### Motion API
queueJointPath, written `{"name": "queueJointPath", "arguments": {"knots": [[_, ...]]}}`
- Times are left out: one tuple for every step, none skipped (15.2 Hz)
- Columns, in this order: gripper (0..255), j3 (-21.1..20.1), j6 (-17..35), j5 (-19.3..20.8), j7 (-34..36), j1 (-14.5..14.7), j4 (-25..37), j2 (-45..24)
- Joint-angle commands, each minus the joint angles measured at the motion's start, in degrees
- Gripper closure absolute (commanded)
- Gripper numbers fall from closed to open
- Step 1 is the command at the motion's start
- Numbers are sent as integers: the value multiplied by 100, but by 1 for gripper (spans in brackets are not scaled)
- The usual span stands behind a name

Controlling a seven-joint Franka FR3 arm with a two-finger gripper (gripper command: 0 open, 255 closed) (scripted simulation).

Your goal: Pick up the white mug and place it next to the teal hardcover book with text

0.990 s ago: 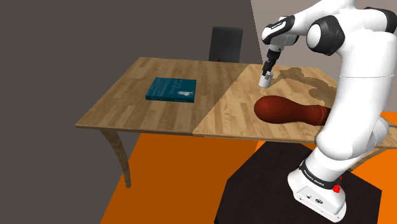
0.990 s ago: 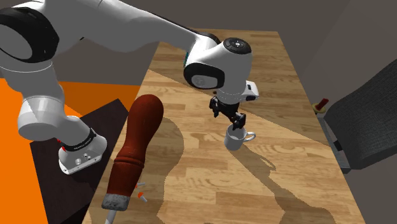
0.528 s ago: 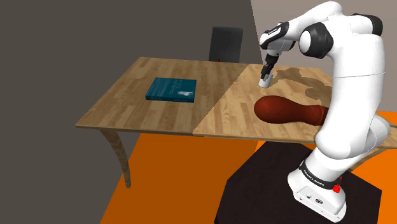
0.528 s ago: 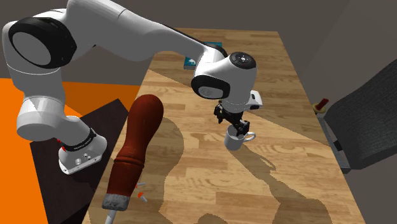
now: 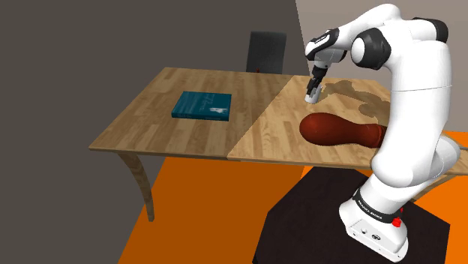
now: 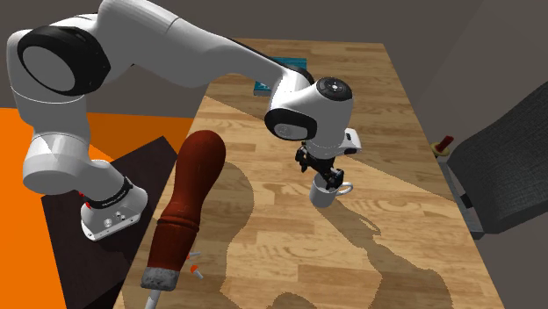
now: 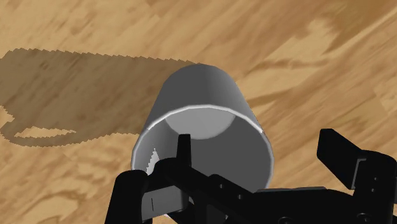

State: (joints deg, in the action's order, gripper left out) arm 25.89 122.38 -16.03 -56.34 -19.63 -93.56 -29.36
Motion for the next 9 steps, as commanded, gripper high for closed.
{"name": "queueJointPath", "arguments": {"knots": [[0,0,0,0,0,0,0,0],[255,0,0,0,0,0,0,0],[255,0,0,0,0,0,0,0],[255,0,0,0,0,0,0,0],[255,0,0,0,0,0,0,0],[255,0,0,0,0,0,0,0],[255,0,0,0,0,0,0,0],[255,0,0,0,0,0,0,0],[255,0,0,0,0,0,0,0]]}}
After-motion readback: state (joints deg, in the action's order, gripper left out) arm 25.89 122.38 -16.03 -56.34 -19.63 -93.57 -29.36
